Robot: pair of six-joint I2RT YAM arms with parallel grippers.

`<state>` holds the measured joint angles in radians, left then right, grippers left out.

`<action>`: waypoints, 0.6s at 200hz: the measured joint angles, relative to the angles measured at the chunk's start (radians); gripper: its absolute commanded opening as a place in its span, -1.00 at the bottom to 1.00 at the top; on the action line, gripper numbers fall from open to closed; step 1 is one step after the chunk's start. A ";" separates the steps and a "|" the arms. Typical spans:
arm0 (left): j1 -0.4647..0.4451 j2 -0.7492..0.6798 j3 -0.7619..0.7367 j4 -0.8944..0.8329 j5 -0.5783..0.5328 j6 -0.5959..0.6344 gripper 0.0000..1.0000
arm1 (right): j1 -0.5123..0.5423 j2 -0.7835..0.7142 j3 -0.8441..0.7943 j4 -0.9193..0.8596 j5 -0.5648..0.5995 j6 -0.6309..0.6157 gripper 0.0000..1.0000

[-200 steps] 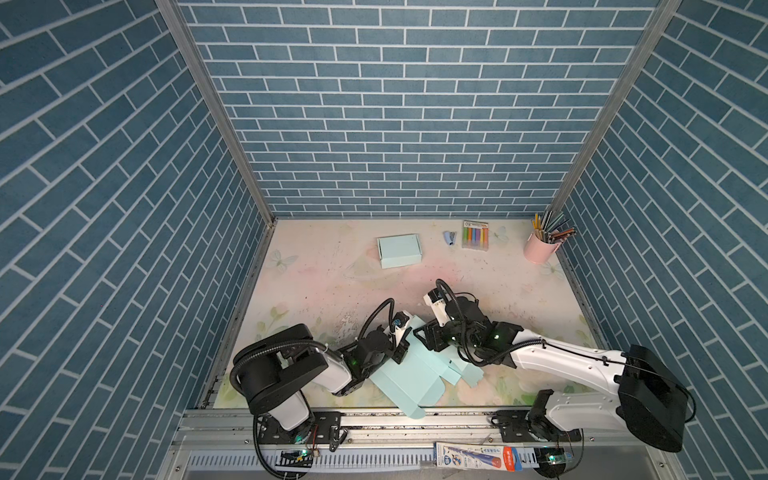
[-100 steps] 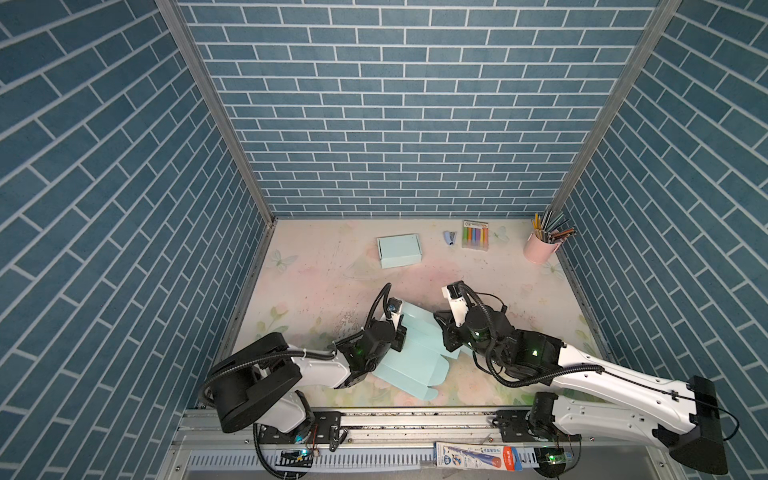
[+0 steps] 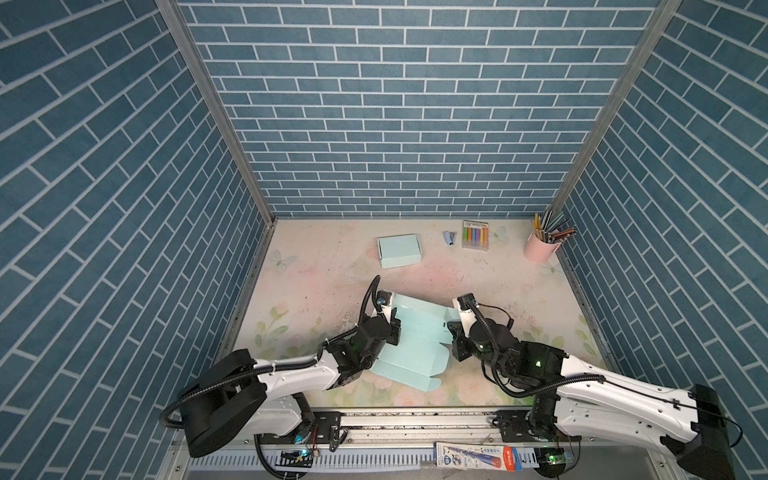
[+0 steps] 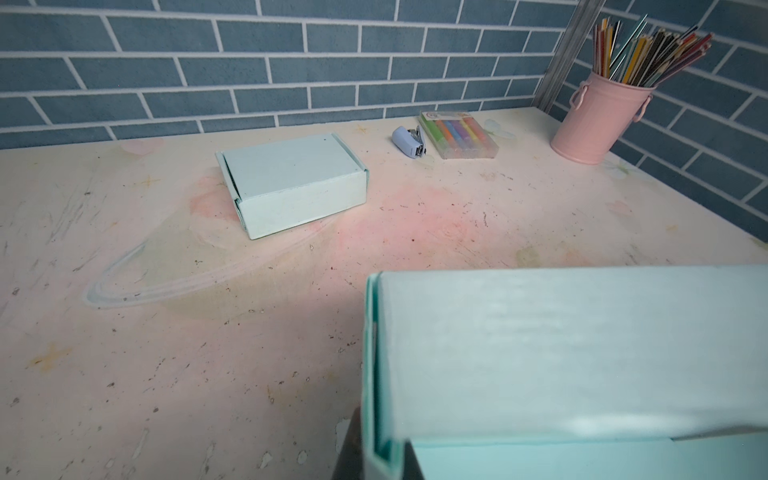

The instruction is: Fold the paper box

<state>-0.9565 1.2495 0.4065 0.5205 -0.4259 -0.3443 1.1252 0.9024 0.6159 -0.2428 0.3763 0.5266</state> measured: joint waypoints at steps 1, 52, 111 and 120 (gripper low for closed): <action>0.000 -0.003 0.000 0.000 0.000 0.000 -1.00 | -0.001 0.001 0.000 0.001 0.000 0.000 -0.96; 0.001 -0.076 -0.013 -0.019 0.003 -0.008 -1.00 | -0.018 0.045 -0.004 0.122 -0.075 -0.038 -0.92; 0.021 -0.150 -0.033 -0.045 0.034 -0.030 -1.00 | -0.018 0.074 -0.002 0.239 -0.145 -0.130 -0.82; 0.045 -0.166 -0.033 -0.060 0.058 -0.043 -1.00 | -0.018 0.072 -0.001 0.245 -0.156 -0.145 -0.73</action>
<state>-0.9119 1.0836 0.3733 0.4603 -0.3683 -0.3874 1.1069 0.9745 0.6147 0.0017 0.2203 0.3813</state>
